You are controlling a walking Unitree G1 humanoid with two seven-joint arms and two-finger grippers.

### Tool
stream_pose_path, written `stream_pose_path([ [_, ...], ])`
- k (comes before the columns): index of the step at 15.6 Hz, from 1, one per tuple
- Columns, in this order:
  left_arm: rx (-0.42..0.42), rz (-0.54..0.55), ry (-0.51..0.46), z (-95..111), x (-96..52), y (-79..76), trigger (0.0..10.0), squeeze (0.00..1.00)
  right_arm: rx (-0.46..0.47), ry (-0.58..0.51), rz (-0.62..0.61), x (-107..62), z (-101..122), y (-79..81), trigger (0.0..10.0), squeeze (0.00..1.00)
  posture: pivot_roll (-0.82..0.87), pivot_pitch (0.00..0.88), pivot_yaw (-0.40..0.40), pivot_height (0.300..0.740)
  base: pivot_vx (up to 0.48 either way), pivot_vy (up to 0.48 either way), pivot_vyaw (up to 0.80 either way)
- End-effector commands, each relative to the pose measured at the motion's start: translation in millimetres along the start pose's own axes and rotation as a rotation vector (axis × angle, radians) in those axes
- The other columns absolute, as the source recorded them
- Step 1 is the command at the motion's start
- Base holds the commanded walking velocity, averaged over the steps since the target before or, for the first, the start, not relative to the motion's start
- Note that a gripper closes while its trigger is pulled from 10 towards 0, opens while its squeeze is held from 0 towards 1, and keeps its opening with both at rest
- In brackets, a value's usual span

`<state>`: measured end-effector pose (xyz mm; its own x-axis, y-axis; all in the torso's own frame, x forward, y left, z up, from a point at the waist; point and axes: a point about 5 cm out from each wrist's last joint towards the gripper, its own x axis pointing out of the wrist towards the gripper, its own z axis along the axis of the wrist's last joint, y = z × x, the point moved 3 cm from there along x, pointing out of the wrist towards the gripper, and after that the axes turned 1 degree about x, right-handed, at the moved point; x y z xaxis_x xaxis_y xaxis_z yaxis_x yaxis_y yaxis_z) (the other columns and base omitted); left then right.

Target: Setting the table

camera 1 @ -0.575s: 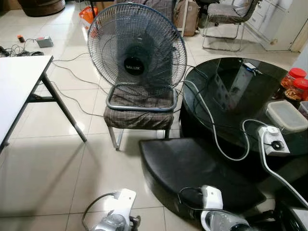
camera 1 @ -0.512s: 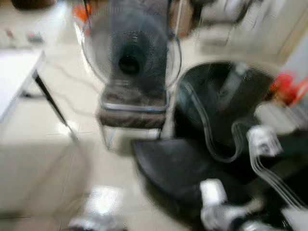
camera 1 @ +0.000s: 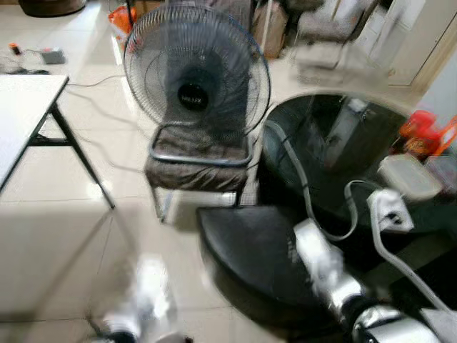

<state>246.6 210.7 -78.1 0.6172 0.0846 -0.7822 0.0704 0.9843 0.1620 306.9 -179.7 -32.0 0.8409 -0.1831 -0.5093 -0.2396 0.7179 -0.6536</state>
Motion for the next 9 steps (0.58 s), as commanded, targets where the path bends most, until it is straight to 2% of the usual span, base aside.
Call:
stream_pose_path([
  [1, -0.019, 0.007, -0.164, 39, -4.6, 4.3, 10.0, 0.0, -0.127, -0.246, -0.068, -2.1, 34, -13.6, 10.0, 0.0, -0.03, 0.017, -0.007, 0.74, 0.0, 0.0, 0.0],
  [2, -0.043, 0.003, -0.281, 67, -18.5, 7.3, 10.0, 0.0, 0.066, -0.247, 0.011, -2.1, 39, -19.5, 10.0, 0.0, -0.02, 0.03, -0.04, 0.74, 0.0, 0.0, 0.0],
  [3, -0.115, 0.002, -0.46, 102, -48.2, 13.4, 10.0, 0.0, 0.458, -0.263, 0.138, -5.6, 57, -31.7, 10.0, 0.0, -0.01, 0.034, -0.037, 0.74, 0.0, 0.0, 0.0],
  [4, -0.136, 0.028, -0.649, 134, -90.3, 22.7, 10.0, 0.0, 0.795, -0.46, 0.045, -26.2, 94, -70.5, 10.0, 0.0, 0.0, 0.05, -0.037, 0.74, 0.0, 0.0, 0.0],
  [5, -0.09, 0.04, -0.728, 146, -111.7, 22.6, 10.0, 0.0, 0.873, -0.532, 0.033, -40.8, 107, -80.5, 10.0, 0.0, 0.02, 0.054, -0.05, 0.74, 0.0, 0.0, 0.0],
  [6, -0.039, 0.076, -0.792, 162, -146.4, 25.2, 10.0, 0.0, 0.725, -0.682, 0.129, -72.9, 133, -79.6, 10.0, 0.0, 0.01, 0.052, -0.057, 0.74, 0.0, 0.0, 0.0],
  [7, -0.017, 0.102, -0.839, 183, -160.9, 25.5, 10.0, 0.0, 0.622, -0.727, 0.12, -82.1, 135, -83.8, 10.0, 0.03, 0.01, 0.049, -0.063, 0.74, 0.0, 0.0, 0.8],
  [8, 0.049, 0.12, -0.894, 201, -169.4, 24.5, 10.0, 0.0, 0.603, -0.761, 0.11, -88.2, 141, -92.0, 10.0, 0.24, 0.0, 0.041, -0.051, 0.74, 0.0, 0.0, 0.8],
  [9, 0.055, 0.131, -0.897, 202, -166.9, 24.8, 10.0, 0.0, 0.594, -0.773, 0.092, -90.2, 144, -98.4, 10.0, 0.45, -0.01, 0.028, -0.043, 0.74, 0.0, 0.0, 0.8],
])
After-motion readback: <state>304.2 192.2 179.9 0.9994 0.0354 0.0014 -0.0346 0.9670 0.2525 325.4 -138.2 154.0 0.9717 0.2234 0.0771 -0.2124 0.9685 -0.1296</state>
